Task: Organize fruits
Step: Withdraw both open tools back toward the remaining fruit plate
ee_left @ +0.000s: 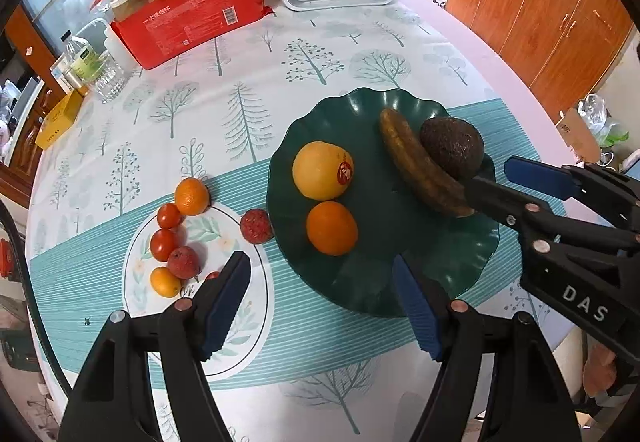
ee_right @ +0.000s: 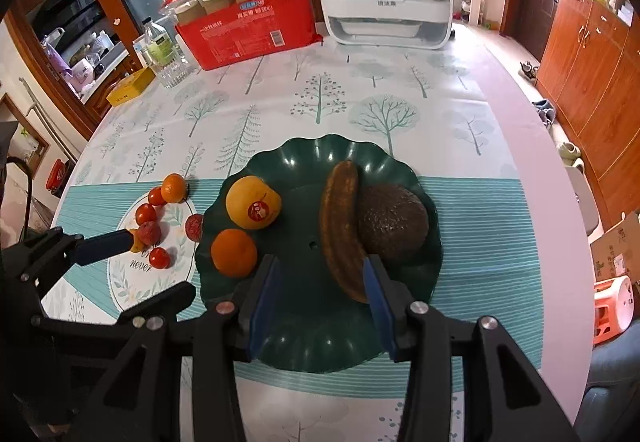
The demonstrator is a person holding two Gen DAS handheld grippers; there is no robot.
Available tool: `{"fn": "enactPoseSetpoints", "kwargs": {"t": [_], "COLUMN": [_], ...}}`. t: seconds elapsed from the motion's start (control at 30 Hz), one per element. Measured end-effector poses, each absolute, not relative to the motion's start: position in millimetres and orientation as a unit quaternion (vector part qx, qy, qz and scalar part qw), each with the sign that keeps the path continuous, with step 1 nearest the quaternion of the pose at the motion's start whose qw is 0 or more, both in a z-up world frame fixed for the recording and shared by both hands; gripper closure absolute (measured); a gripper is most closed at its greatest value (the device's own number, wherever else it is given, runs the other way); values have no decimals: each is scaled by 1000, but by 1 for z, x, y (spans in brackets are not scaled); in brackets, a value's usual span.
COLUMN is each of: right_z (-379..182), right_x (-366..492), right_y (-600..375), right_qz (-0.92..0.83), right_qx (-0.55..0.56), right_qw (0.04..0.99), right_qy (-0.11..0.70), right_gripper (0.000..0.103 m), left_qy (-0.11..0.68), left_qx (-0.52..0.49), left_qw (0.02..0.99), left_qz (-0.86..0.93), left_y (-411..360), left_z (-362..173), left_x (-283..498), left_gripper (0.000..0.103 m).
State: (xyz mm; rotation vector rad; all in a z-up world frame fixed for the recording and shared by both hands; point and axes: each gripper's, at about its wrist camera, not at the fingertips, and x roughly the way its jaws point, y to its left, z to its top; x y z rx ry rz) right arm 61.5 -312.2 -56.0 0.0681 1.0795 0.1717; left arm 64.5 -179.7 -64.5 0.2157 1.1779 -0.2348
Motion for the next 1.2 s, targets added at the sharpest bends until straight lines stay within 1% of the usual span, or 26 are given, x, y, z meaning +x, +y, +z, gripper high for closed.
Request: {"fn": "enactPoseSetpoints", "kwargs": {"t": [0.63, 0.93, 1.2], "right_z": [-29, -19, -13], "right_x": [40, 39, 38], "right_y": [-282, -252, -215], "right_qz": [111, 116, 107], "right_qx": [16, 9, 1], "right_qw": [872, 877, 881], "right_qy": [476, 466, 461], "right_gripper": [58, 57, 53], "left_qy": [538, 525, 513], "left_qx": [109, 97, 77], "left_qw": [831, 842, 850], "left_qz": [-86, -83, -87], "left_y": [-151, -114, -69], "left_z": [-51, -41, -35], "left_x": [56, 57, 61], "left_gripper": [31, 31, 30]}}
